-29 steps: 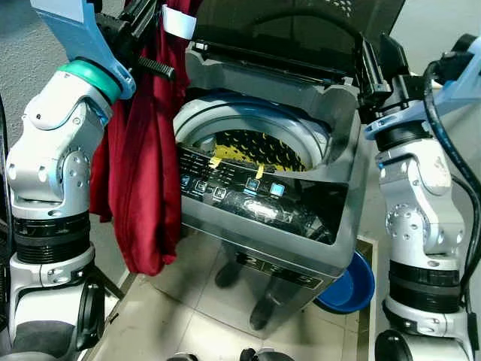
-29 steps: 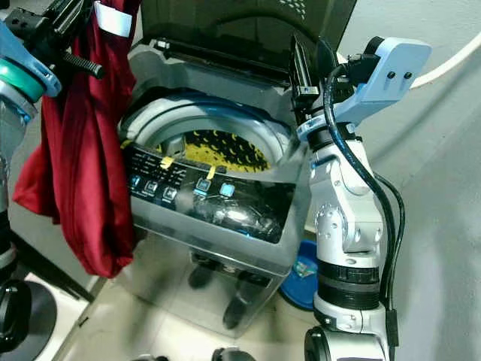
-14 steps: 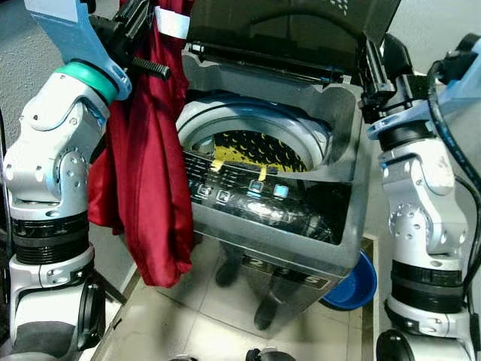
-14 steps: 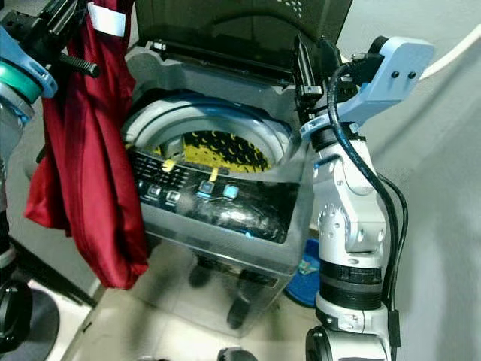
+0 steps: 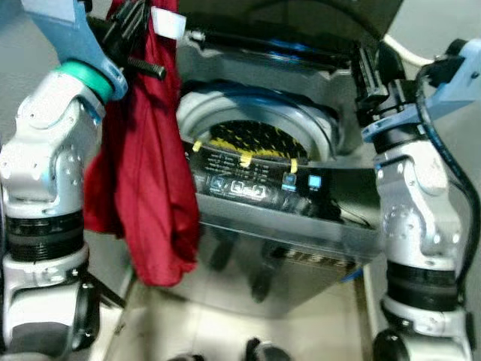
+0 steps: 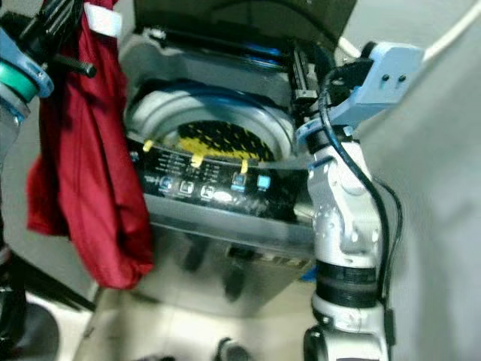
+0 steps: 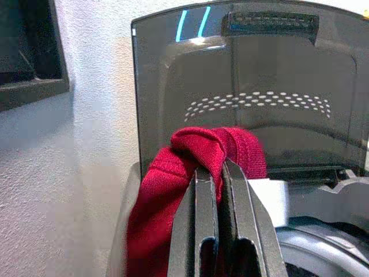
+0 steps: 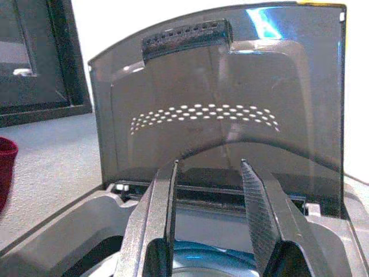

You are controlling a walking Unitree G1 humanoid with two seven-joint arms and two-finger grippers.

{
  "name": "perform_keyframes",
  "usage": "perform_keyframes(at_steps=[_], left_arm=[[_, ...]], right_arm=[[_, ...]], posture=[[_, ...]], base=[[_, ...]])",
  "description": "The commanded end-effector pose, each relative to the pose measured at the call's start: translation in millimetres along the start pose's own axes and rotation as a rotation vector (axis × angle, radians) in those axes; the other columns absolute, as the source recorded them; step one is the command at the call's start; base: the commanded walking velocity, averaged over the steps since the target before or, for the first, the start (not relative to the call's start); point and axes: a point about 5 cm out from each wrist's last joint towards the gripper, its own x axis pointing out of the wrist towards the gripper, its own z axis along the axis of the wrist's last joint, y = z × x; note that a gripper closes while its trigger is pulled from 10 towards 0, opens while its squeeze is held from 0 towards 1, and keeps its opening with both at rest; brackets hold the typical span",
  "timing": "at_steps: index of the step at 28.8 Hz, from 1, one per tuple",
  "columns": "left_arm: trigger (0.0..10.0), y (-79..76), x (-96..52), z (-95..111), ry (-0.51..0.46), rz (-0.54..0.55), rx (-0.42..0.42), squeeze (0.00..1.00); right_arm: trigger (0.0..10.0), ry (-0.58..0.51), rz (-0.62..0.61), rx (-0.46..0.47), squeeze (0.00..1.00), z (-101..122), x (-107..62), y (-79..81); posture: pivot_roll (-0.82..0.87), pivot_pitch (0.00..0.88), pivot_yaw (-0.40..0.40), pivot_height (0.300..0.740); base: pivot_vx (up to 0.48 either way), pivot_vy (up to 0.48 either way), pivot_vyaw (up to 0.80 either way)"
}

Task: Clothes washing

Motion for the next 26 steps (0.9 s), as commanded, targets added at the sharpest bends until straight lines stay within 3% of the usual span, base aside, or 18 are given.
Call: perform_keyframes(at_steps=[1, 22, 25, 26], left_arm=[[10.0, 0.1, -0.3, 4.6, -0.018, -0.004, 0.008, 0.00], [10.0, -1.2, 0.0, 2.0, -0.001, -0.007, 0.031, 0.00], [10.0, -1.6, 0.8, 2.2, -0.001, -0.032, 0.046, 0.00], [10.0, -3.8, 3.1, 2.3, -0.004, -0.089, 0.077, 0.00]], right_arm=[[10.0, 0.001, -0.012, -0.018, 0.00, 0.2, -0.5, -1.8], [10.0, -0.007, -0.011, -0.018, 0.00, 1.0, -0.4, -1.0], [10.0, -0.010, -0.011, -0.019, 0.00, 1.5, -0.4, -0.9], [10.0, -0.018, -0.011, -0.022, 0.00, 2.9, 0.1, -0.7]], posture=[[0.01, 0.071, 0.025, 0.740], [0.02, 0.074, 0.027, 0.740], [0.02, 0.074, 0.027, 0.740], [0.02, 0.074, 0.027, 0.740]], base=[[0.000, 0.000, 0.00], [0.000, 0.000, 0.00], [0.000, 0.000, 0.00], [0.000, 0.000, 0.00]])
